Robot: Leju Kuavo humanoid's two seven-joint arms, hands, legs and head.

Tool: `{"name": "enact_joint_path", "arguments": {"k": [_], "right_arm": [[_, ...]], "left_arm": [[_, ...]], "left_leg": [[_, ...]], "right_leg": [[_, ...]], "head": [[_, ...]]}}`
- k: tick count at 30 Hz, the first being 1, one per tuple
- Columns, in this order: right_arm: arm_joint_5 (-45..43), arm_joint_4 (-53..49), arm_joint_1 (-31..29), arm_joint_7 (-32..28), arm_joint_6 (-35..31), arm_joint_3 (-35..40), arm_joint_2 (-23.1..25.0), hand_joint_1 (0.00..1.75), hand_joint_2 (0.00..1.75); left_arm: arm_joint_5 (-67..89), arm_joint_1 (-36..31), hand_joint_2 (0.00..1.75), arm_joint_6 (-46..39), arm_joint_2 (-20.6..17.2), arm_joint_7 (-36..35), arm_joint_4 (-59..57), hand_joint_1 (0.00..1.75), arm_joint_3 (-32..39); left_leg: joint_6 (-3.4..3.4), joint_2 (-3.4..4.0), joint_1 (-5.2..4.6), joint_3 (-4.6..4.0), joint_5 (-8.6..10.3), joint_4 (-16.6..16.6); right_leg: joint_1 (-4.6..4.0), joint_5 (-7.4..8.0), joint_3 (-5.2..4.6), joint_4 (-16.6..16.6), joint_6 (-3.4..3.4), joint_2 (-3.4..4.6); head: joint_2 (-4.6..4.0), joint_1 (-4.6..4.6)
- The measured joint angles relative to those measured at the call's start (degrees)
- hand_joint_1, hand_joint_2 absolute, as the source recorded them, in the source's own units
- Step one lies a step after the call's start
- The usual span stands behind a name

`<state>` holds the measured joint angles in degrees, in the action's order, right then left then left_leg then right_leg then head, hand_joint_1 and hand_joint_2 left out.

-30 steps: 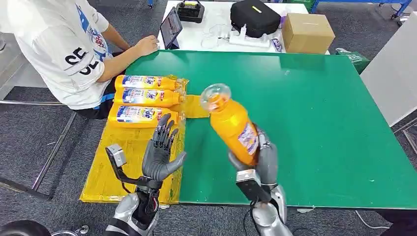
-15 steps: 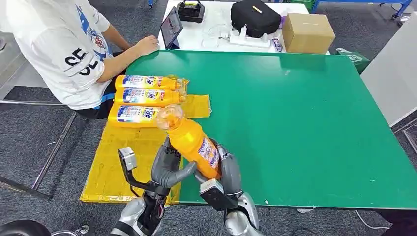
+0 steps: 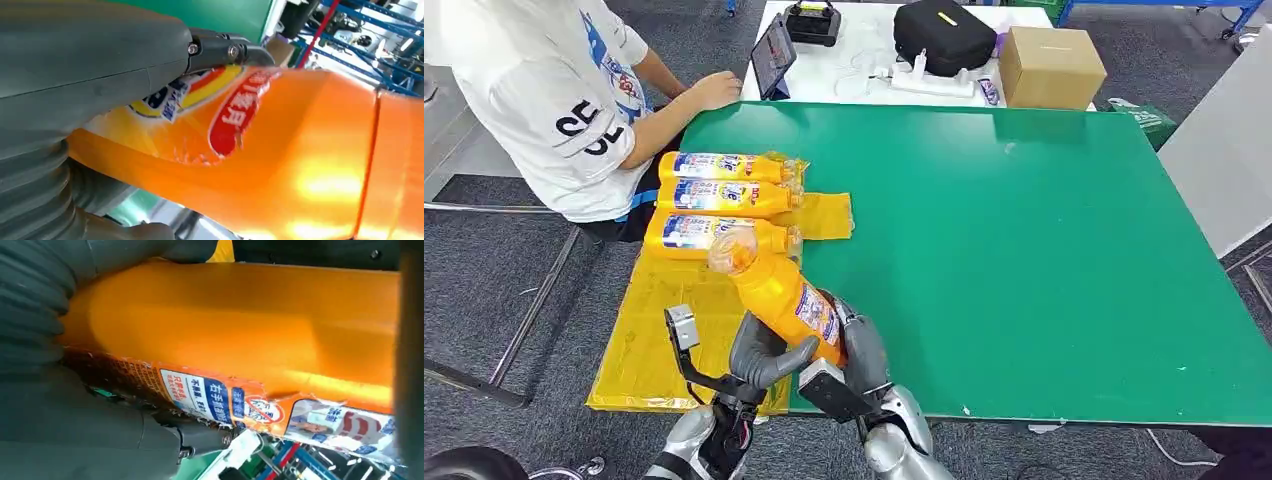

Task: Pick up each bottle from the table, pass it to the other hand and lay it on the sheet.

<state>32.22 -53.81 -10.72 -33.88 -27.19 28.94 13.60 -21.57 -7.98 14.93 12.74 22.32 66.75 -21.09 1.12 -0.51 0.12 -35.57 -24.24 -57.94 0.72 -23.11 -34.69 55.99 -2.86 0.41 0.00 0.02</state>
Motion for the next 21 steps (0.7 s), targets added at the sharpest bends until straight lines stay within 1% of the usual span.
{"name": "enact_joint_path", "arguments": {"k": [7,8,9,10,11,16,21], "right_arm": [[1.1,3.8,-1.8,0.9,0.1,1.4,0.6,1.75,1.75],[1.4,4.3,-2.1,1.0,0.1,1.6,0.7,1.75,1.75],[1.5,4.8,-2.3,1.1,0.1,1.8,0.8,1.75,1.75],[1.5,5.2,-2.5,1.2,0.1,1.9,0.8,1.75,1.75],[1.6,5.6,-2.7,1.2,0.1,2.1,0.8,1.75,1.75],[1.7,7.2,-3.4,1.6,0.1,2.9,0.9,1.75,1.75],[1.7,8.4,-4.1,1.6,0.0,3.7,1.1,1.75,1.75]], "left_arm": [[1.4,-0.1,1.75,-0.7,-0.4,0.7,-1.3,0.0,0.2],[1.5,-0.1,1.75,-0.8,-0.4,0.7,-1.5,0.05,0.3],[1.8,-0.1,1.75,-0.8,-0.5,0.7,-1.7,0.23,0.4],[1.8,-0.1,1.75,-0.9,-0.5,0.7,-1.8,1.48,0.4],[1.9,-0.1,1.75,-1.1,-0.5,0.7,-1.9,1.75,0.4],[0.4,-0.1,1.75,-0.9,-0.6,0.3,-2.5,1.75,1.0],[-2.7,-0.1,1.75,1.4,-0.8,-0.9,-2.9,1.75,2.0]], "left_leg": [[0.0,0.01,0.0,0.0,0.0,0.0],[0.0,0.01,0.0,0.0,0.0,0.0],[0.0,0.01,0.0,0.0,0.0,0.0],[0.0,0.01,0.0,0.0,0.0,0.0],[0.0,0.01,0.0,0.0,0.0,0.0],[0.0,0.02,0.0,0.0,0.0,0.0],[0.0,0.03,0.0,0.0,0.0,0.0]], "right_leg": [[0.0,0.0,-0.02,0.0,0.0,0.0],[0.0,0.0,-0.02,0.0,0.0,0.0],[0.0,0.0,-0.03,0.0,0.0,0.0],[0.0,0.0,-0.03,0.0,0.0,0.0],[0.0,0.0,-0.03,0.0,0.0,0.0],[0.0,0.0,-0.03,0.0,0.0,0.01],[0.0,0.0,-0.04,0.0,0.0,0.01]], "head": [[0.0,0.02],[0.0,0.02],[0.0,-0.02],[0.0,0.02],[0.0,0.0],[0.0,0.0],[0.0,-0.02]]}}
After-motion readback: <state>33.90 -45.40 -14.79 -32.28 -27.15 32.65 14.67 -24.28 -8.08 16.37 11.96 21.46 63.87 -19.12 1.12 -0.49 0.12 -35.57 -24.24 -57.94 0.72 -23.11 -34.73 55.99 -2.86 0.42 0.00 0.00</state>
